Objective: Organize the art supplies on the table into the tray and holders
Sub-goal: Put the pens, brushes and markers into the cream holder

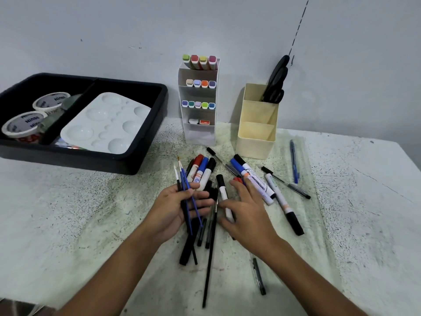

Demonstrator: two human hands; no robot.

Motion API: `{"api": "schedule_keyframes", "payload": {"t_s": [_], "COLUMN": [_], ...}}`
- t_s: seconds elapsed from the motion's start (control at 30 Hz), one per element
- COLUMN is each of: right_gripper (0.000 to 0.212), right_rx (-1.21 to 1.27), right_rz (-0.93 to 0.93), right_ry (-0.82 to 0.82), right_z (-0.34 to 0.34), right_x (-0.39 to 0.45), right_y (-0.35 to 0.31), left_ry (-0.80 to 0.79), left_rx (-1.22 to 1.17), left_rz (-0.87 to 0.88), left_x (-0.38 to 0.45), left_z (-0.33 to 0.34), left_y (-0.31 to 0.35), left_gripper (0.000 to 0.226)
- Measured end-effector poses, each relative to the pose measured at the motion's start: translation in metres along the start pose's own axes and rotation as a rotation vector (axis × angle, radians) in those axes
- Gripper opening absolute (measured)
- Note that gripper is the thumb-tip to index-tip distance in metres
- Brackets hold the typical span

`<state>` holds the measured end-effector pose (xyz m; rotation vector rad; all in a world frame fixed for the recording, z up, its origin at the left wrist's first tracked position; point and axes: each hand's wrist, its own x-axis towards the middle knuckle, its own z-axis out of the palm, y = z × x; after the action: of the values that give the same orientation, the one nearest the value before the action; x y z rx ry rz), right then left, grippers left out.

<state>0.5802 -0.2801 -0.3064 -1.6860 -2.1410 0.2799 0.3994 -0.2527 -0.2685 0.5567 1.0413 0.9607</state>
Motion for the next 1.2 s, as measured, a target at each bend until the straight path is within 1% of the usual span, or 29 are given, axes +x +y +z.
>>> {"api": "schedule_keyframes", "payload": {"t_s": [0.13, 0.2, 0.3, 0.37, 0.47, 0.57, 0.7, 0.83, 0.93, 1.03, 1.2], "right_gripper": [0.041, 0.045, 0.053, 0.062, 0.079, 0.085, 0.079, 0.073, 0.064, 0.048, 0.01], "right_rx": [0.029, -0.018, -0.098, -0.116, -0.143, -0.172, -0.153, -0.066, 0.005, 0.052, 0.088], "right_rz": [0.071, 0.072, 0.123, 0.149, 0.132, 0.115, 0.114, 0.137, 0.164, 0.172, 0.164], "right_ry": [-0.053, -0.065, -0.162, -0.221, -0.312, -0.373, -0.383, -0.383, -0.372, -0.361, -0.317], "right_z": [-0.006, -0.01, -0.018, -0.021, -0.022, -0.024, -0.028, -0.031, -0.031, -0.031, -0.03], "right_x": [0.002, 0.003, 0.008, 0.012, 0.02, 0.027, 0.031, 0.031, 0.033, 0.036, 0.039], "right_y": [-0.009, -0.014, -0.018, -0.016, -0.011, -0.01, -0.011, -0.013, -0.012, -0.011, -0.006], "left_ry": [0.02, 0.024, 0.033, 0.038, 0.047, 0.045, 0.045, 0.039, 0.032, 0.031, 0.032], "left_rx": [-0.04, -0.041, -0.042, -0.047, -0.049, -0.04, -0.039, -0.042, -0.045, -0.033, -0.013], "left_rz": [0.009, 0.009, 0.01, 0.008, 0.006, 0.004, 0.0, -0.003, -0.007, -0.006, -0.007], "left_x": [-0.002, -0.002, -0.003, -0.003, -0.003, -0.003, -0.003, -0.003, -0.004, -0.004, -0.004], "left_z": [-0.001, -0.003, -0.007, -0.008, -0.01, -0.011, -0.011, -0.01, -0.009, -0.008, -0.007], "left_y": [0.001, 0.001, 0.002, 0.002, 0.002, 0.002, 0.002, 0.002, 0.002, 0.003, 0.002], "left_gripper": [0.019, 0.019, 0.019, 0.019, 0.019, 0.02, 0.019, 0.019, 0.019, 0.019, 0.02]}}
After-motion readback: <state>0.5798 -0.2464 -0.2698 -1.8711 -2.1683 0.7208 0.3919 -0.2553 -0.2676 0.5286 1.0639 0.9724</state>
